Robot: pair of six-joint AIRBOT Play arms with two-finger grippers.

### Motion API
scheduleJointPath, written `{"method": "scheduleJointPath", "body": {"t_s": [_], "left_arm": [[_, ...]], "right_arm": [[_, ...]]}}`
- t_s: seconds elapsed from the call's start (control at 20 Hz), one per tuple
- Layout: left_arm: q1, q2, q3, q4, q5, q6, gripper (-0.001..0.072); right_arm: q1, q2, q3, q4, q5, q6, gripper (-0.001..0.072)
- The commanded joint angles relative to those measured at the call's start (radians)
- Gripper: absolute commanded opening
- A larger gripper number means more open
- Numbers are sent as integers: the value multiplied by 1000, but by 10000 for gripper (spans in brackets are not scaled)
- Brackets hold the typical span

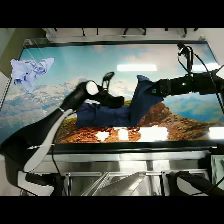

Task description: Fold the shirts.

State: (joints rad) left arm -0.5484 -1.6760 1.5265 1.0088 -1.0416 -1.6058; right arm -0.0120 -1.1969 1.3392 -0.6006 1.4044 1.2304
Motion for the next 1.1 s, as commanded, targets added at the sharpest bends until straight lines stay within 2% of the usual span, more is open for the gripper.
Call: {"method": "scheduleJointPath", "body": {"t_s": [0.0, 0.1, 0.35, 0.5, 0.65, 0.75, 0.9, 0.95, 1.05], "left_arm": [[141, 161, 0, 177, -277, 62, 15], [233, 252, 0, 258, -301, 61, 16], [483, 423, 0, 249, -267, 61, 15], [573, 462, 0, 249, -272, 63, 15], [605, 461, 0, 248, -285, 68, 15], [602, 455, 0, 248, -298, 89, 15], [594, 450, 0, 248, -302, 115, 15], [595, 450, 0, 249, -303, 118, 15], [595, 450, 0, 254, -303, 129, 16]], "right_arm": [[53, -8, 1, -8, -99, 1, 16], [123, -42, 1, -7, -149, 1, 16], [345, -173, 1, 26, -298, 5, 16], [464, -252, 1, 82, -453, 3, 16], [569, -346, 2, 135, -648, -19, 16], [624, -417, 2, 246, -767, -98, 17], [688, -524, 3, 554, -899, -325, 17], [703, -566, 11, 673, -908, -411, 17], [723, -634, 29, 843, -892, -500, 26]]}}
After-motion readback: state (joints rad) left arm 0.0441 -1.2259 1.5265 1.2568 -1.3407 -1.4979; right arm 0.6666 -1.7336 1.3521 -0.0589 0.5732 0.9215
